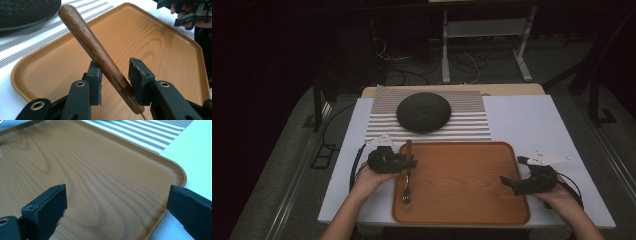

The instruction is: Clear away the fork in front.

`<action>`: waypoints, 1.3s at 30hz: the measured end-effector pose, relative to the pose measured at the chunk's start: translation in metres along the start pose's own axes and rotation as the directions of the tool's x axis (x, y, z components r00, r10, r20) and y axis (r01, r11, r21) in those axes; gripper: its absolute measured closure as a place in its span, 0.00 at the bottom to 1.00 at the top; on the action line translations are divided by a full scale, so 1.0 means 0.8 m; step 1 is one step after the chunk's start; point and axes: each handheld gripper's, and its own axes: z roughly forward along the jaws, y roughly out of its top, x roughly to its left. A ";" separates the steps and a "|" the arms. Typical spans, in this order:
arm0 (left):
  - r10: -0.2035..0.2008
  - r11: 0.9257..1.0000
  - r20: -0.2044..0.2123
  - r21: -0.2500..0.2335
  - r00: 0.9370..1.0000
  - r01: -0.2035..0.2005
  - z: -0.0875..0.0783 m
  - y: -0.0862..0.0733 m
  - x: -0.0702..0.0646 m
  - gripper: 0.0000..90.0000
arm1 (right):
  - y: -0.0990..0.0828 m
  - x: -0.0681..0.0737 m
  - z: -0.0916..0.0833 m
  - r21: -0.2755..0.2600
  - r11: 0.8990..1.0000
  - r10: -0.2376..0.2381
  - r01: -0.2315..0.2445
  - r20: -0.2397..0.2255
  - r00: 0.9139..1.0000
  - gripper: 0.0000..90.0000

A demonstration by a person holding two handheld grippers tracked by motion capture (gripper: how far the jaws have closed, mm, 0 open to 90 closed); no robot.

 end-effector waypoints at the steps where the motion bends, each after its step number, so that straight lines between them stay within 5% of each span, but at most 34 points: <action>1: -0.007 1.000 -0.001 0.007 1.000 0.007 0.002 -0.001 0.000 0.70 | 0.000 0.000 0.000 0.000 1.000 0.000 0.000 -0.001 1.000 0.03; 16: -0.007 0.994 0.002 0.112 1.000 0.007 0.026 -0.010 0.001 0.70 | 0.000 0.001 0.001 0.001 1.000 -0.002 0.002 -0.008 1.000 0.03; 26: 0.004 0.993 -0.008 0.116 1.000 -0.003 0.026 -0.010 0.001 0.71 | 0.000 0.000 0.001 0.000 1.000 -0.004 0.004 -0.006 1.000 0.03; 39: 0.053 0.992 0.032 0.113 0.998 -0.056 0.039 0.009 -0.017 0.99 | 0.000 -0.003 0.003 -0.003 1.000 0.008 -0.008 -0.017 1.000 0.03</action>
